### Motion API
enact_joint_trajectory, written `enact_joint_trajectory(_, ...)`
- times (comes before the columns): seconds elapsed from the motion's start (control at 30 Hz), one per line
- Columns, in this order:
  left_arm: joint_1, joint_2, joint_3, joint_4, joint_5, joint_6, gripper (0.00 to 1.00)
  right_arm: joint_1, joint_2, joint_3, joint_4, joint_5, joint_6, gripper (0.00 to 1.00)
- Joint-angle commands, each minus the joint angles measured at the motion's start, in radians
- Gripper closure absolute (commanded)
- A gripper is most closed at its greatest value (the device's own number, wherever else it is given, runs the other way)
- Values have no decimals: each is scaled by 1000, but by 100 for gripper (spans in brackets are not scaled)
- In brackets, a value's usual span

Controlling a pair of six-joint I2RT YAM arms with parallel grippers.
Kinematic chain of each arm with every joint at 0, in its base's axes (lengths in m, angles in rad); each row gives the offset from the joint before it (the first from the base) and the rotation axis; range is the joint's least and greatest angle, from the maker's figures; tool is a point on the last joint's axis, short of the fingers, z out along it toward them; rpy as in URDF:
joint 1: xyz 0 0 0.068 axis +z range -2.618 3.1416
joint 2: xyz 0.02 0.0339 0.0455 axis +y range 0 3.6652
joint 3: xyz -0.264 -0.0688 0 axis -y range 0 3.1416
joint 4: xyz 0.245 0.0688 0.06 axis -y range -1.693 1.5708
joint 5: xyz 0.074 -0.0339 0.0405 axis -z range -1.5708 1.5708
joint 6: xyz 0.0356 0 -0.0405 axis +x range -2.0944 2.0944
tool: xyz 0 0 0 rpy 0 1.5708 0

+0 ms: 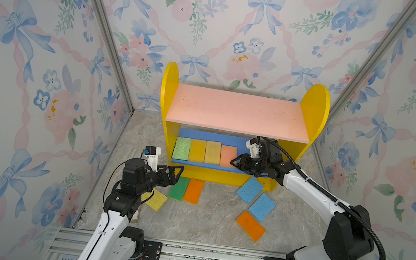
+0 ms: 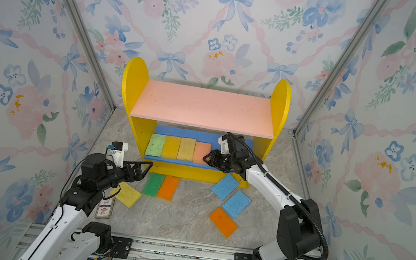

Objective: Place and organize the cleaning sponges onto the shelf
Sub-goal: 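Carry the peach sponge onto the blue shelf beside the pale yellow sponge, then open the right gripper and draw it back toward the orange sponge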

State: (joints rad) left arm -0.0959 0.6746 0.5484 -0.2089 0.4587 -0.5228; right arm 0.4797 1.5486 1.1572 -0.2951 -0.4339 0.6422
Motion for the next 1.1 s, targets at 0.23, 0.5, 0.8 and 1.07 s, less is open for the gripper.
enact_joint_trajectory(0.23,-5,-1,-10,-7,-6,18,2,1,-29,29,-44,36,-56,40)
enact_joint_trajectory(0.5,-5,-12,-13,-7,-5,18,2,27,-142,-36,-50,100,-41,31)
enact_joint_trajectory(0.8,-77,-14,-17,-8,-11,15,2,250,-390,-198,-154,303,24,15)
enact_joint_trajectory(1.07,-153,17,-16,-7,-6,18,2,417,-614,-333,-357,459,113,4)
